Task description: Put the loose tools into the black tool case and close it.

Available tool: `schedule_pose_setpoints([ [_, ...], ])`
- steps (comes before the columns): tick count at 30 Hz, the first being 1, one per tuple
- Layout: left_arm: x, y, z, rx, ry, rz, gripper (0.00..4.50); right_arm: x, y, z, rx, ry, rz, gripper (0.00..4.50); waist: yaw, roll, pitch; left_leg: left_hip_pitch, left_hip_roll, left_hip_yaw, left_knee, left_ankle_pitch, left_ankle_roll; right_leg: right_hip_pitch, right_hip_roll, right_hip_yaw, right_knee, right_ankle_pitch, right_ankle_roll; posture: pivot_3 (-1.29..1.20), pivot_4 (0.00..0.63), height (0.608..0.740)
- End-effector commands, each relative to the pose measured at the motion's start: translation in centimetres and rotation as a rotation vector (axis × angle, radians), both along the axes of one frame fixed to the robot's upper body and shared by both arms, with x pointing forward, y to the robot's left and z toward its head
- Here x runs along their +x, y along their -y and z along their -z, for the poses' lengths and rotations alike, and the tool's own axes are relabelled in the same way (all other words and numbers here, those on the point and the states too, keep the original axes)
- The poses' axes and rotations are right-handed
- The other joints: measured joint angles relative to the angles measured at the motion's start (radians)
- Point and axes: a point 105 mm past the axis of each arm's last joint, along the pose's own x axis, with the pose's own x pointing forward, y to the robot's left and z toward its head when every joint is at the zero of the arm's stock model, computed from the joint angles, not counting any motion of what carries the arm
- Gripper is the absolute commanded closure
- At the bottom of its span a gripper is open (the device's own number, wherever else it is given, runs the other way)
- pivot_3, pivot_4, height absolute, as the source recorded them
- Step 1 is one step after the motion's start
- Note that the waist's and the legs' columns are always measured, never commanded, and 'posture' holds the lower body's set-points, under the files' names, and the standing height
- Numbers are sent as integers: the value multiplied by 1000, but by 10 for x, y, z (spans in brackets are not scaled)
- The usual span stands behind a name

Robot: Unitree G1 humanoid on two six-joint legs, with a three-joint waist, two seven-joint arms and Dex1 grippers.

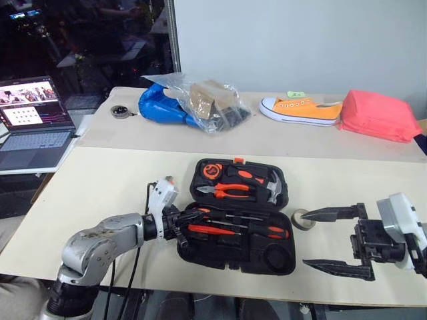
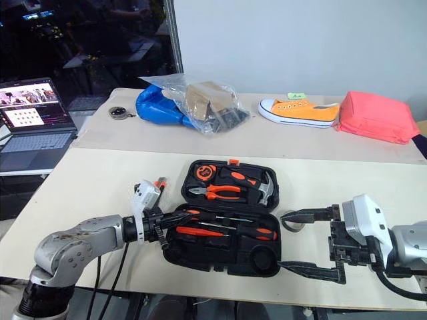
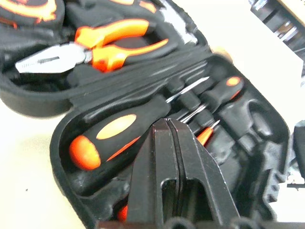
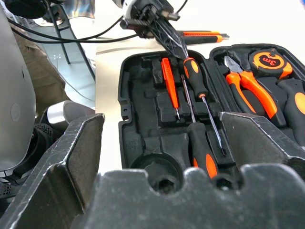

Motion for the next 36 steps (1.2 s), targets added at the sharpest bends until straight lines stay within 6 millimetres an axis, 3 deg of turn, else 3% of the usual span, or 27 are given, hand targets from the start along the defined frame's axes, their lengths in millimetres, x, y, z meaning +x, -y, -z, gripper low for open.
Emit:
schedule_pose_setpoints([
  [1,-5,2,3,2,-1,60,4451,-2,-3,-6,0,32,-11,0,0,0,0,0,0,0,0,0,0,0,0,0,0,0,0,0,150,740],
  [8,13,-5,22,78,2,24,4451,-4,-2,-6,-4,34,0,0,0,0,0,0,0,0,0,0,0,0,0,0,0,0,0,0,150,740],
  [21,22,5,4,-66,-83,-12,4451,-6,-2,-5,4,32,1,0,2,0,0,0,0,0,1,0,0,0,0,0,0,0,2,0,150,740],
  [29,18,6,20,31,-128,-38,4451,-6,-2,-5,1,30,-1,0,-1,0,0,-1,0,0,0,0,0,0,0,0,0,0,2,0,150,740],
  [36,26,7,27,66,-121,-85,4451,-6,-2,-5,1,29,0,0,-1,0,0,1,0,0,0,0,0,1,0,0,0,0,2,0,150,740],
])
